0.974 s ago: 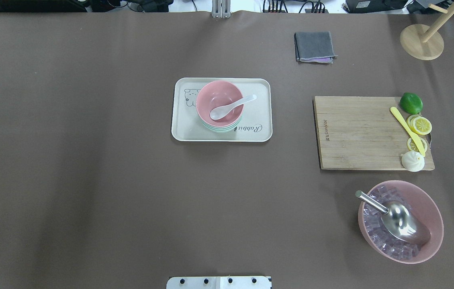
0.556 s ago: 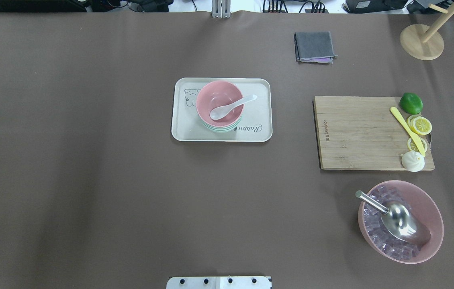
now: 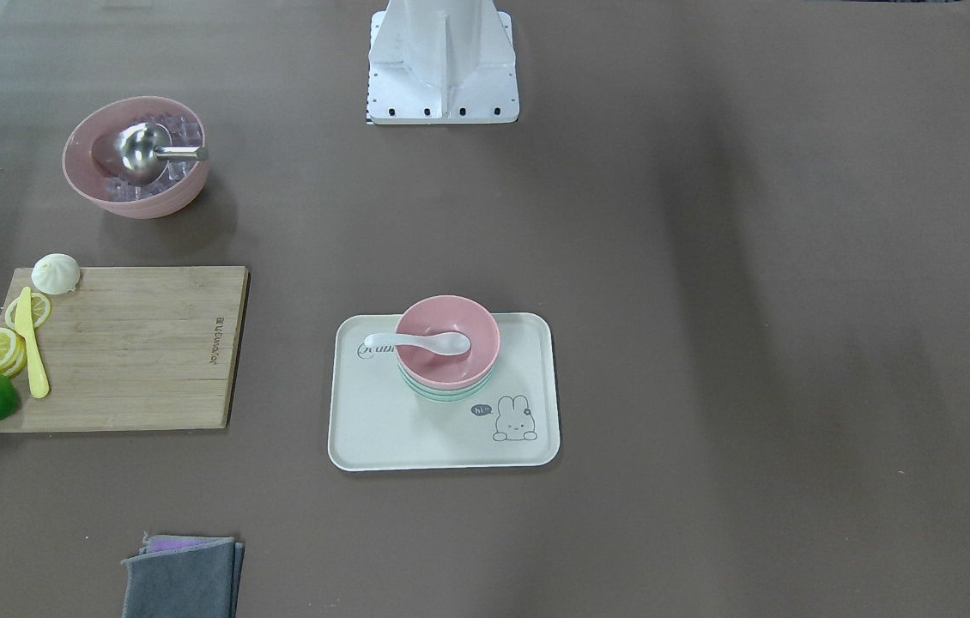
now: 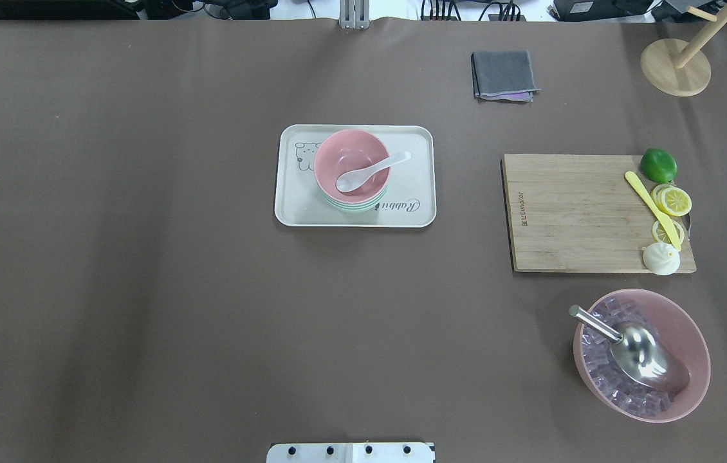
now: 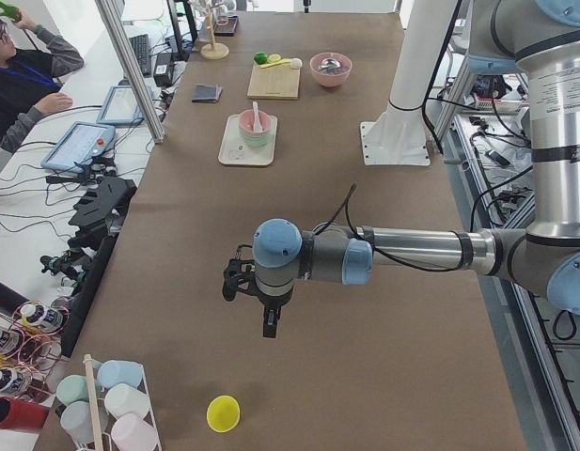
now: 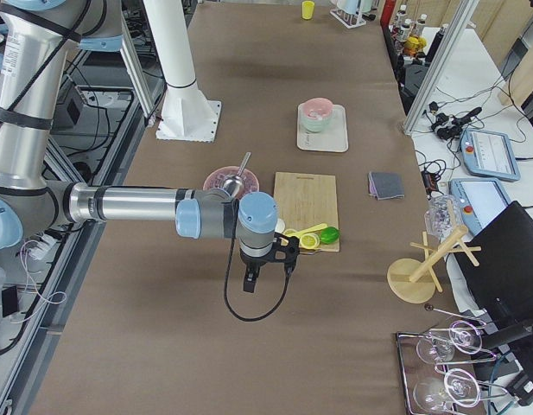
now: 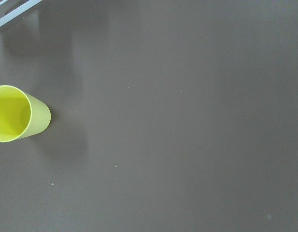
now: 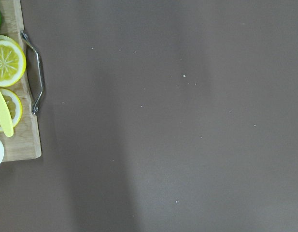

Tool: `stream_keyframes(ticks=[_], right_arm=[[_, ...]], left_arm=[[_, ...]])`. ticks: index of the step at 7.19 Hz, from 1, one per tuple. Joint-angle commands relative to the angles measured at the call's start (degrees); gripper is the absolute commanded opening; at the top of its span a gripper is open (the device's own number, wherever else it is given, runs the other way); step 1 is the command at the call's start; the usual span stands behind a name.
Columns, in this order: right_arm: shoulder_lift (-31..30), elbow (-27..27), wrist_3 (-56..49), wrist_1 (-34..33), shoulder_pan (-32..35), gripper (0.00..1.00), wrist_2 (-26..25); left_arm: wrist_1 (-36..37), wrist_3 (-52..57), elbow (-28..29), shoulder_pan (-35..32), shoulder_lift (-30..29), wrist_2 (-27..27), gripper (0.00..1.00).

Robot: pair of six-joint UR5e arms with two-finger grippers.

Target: Stack pink bowl on green and place spoon

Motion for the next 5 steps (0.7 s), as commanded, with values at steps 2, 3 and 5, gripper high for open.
stream_keyframes(ticks=[2, 3, 5], right_arm=[[0.0, -0.5, 0.1, 0.0, -0.8, 1.0, 0.0], [0.0, -0.6, 0.1, 0.0, -1.2, 1.0, 0.0], [0.0, -0.8, 0.2, 0.0, -1.8, 1.0, 0.0]], left_arm=[[0.0, 0.0, 0.1, 0.0, 0.0, 0.0, 0.99], [0.0, 0.0, 0.1, 0.0, 0.0, 0.0, 0.99], [0.0, 0.0, 0.1, 0.0, -0.1, 0.0, 0.99]])
